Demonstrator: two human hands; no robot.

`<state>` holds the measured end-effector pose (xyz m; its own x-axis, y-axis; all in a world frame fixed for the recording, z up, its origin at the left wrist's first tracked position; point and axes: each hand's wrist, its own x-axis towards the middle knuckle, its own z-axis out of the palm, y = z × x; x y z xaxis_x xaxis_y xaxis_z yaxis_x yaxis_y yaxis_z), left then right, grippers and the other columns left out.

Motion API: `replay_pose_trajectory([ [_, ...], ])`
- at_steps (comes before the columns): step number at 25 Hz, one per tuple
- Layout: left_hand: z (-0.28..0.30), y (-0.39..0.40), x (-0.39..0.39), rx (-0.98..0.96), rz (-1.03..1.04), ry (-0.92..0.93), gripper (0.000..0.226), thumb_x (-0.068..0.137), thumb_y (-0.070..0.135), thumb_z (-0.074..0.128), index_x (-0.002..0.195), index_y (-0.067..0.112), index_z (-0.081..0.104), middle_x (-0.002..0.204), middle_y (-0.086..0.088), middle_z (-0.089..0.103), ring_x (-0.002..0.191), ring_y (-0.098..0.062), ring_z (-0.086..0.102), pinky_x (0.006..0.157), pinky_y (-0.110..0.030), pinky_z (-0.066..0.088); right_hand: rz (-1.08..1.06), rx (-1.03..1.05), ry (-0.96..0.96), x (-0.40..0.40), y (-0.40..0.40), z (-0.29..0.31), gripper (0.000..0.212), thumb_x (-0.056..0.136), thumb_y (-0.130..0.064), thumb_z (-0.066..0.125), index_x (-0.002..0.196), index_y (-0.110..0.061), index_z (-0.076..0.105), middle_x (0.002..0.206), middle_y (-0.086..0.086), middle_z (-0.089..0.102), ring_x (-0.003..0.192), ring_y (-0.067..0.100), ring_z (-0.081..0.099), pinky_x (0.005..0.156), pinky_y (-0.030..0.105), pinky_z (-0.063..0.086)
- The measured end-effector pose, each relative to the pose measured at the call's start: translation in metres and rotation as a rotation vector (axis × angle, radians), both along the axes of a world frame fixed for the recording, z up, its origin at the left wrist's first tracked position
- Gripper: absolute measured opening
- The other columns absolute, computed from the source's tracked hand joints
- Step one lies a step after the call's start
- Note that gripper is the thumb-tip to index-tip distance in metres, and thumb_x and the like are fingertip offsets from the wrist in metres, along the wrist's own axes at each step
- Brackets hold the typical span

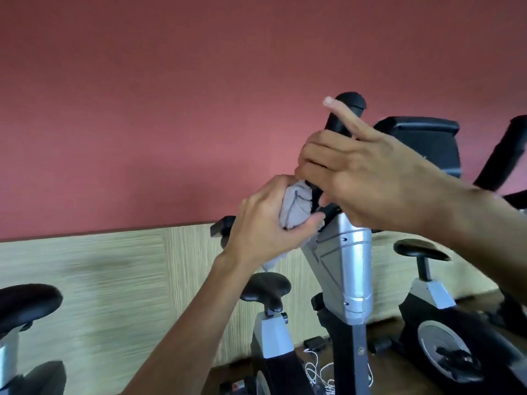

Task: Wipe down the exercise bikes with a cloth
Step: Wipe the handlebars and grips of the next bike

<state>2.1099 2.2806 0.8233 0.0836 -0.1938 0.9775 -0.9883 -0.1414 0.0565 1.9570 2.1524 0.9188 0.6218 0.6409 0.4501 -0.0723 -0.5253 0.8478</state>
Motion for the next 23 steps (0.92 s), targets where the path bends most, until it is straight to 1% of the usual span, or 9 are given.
replay_pose_trajectory([
  [3, 0.006, 0.001, -0.002, 0.04, -0.104, -0.031, 0.033, 0.077, 0.04, 0.078, 0.093, 0.034, 0.049, 0.078, 0.029, 0.05, 0.068, 0.009, 0.052, 0.062, -0.015, 0.043, 0.036, 0.051, -0.011, -0.004, -0.001, -0.005, 0.027, 0.094, -0.011, 0.059, 0.119, -0.009, 0.067, 0.11, 0.006, 0.063, 0.119, 0.027, 0.058, 0.126, 0.055, 0.01],
  [5, 0.004, 0.0, -0.003, 0.035, -0.112, -0.046, 0.031, 0.078, 0.046, 0.073, 0.092, 0.035, 0.048, 0.075, 0.03, 0.048, 0.065, 0.01, 0.051, 0.061, -0.012, 0.04, 0.048, 0.061, -0.042, -0.006, 0.002, -0.008, 0.028, 0.096, -0.011, 0.055, 0.121, -0.009, 0.066, 0.114, 0.006, 0.064, 0.124, 0.027, 0.057, 0.125, 0.056, 0.011],
  [8, 0.002, -0.004, 0.005, -0.015, -0.083, -0.084, 0.032, 0.08, 0.056, 0.066, 0.088, 0.029, 0.051, 0.067, 0.024, 0.047, 0.058, 0.001, 0.051, 0.055, -0.019, 0.04, 0.008, 0.068, -0.099, -0.004, 0.004, -0.019, 0.036, 0.09, -0.006, 0.058, 0.124, -0.01, 0.065, 0.119, 0.004, 0.065, 0.128, 0.025, 0.055, 0.125, 0.057, 0.008],
  [11, -0.007, -0.009, 0.003, -0.116, 0.003, -0.16, 0.045, 0.082, 0.068, 0.057, 0.092, 0.025, 0.056, 0.065, 0.011, 0.054, 0.058, -0.011, 0.054, 0.052, -0.033, 0.043, -0.029, 0.032, -0.195, 0.0, 0.001, -0.033, 0.042, 0.086, -0.014, 0.061, 0.128, -0.012, 0.063, 0.124, 0.003, 0.064, 0.132, 0.022, 0.052, 0.126, 0.054, 0.004],
  [15, -0.005, -0.016, -0.004, -0.201, 0.109, -0.183, 0.05, 0.09, 0.075, 0.049, 0.099, 0.026, 0.051, 0.08, 0.009, 0.056, 0.076, -0.025, 0.057, 0.063, -0.038, 0.038, 0.041, 0.149, -0.453, 0.003, -0.004, -0.06, 0.043, 0.091, -0.01, 0.065, 0.135, -0.009, 0.061, 0.137, 0.006, 0.062, 0.132, 0.027, 0.053, 0.124, 0.036, 0.015],
  [18, 0.002, -0.031, -0.019, -0.328, 0.165, -0.292, 0.052, 0.096, 0.07, 0.046, 0.107, 0.021, 0.055, 0.095, -0.002, 0.058, 0.091, -0.032, 0.062, 0.067, -0.037, 0.034, 0.208, 0.32, -0.703, -0.001, -0.005, -0.086, 0.051, 0.089, 0.01, 0.054, 0.134, -0.011, 0.063, 0.136, 0.005, 0.063, 0.126, 0.029, 0.057, 0.107, 0.016, 0.028],
  [20, -0.013, -0.041, -0.007, -0.455, 0.242, -0.401, 0.059, 0.099, 0.063, 0.048, 0.128, 0.012, 0.054, 0.114, -0.008, 0.064, 0.104, -0.031, 0.065, 0.068, -0.04, 0.041, 0.199, 0.426, -0.739, -0.001, 0.0, -0.097, 0.061, 0.086, 0.013, 0.047, 0.138, -0.015, 0.062, 0.142, 0.001, 0.06, 0.131, 0.024, 0.054, 0.101, 0.003, 0.025],
  [22, -0.039, -0.047, 0.032, -0.572, 0.415, -0.5, 0.074, 0.1, 0.058, 0.048, 0.145, -0.001, 0.044, 0.131, -0.016, 0.062, 0.114, -0.029, 0.065, 0.083, -0.038, 0.053, 0.119, 0.412, -0.686, 0.008, 0.009, -0.107, 0.065, 0.084, 0.014, 0.045, 0.142, -0.014, 0.059, 0.15, 0.001, 0.053, 0.138, 0.022, 0.048, 0.096, -0.009, 0.013],
  [23, -0.05, -0.047, 0.054, -0.622, 0.475, -0.546, 0.078, 0.1, 0.058, 0.045, 0.147, -0.005, 0.041, 0.136, -0.02, 0.059, 0.117, -0.03, 0.064, 0.089, -0.037, 0.054, 0.077, 0.395, -0.664, 0.013, 0.013, -0.112, 0.066, 0.084, 0.014, 0.046, 0.143, -0.013, 0.057, 0.153, 0.001, 0.049, 0.14, 0.022, 0.045, 0.095, -0.011, 0.008],
])
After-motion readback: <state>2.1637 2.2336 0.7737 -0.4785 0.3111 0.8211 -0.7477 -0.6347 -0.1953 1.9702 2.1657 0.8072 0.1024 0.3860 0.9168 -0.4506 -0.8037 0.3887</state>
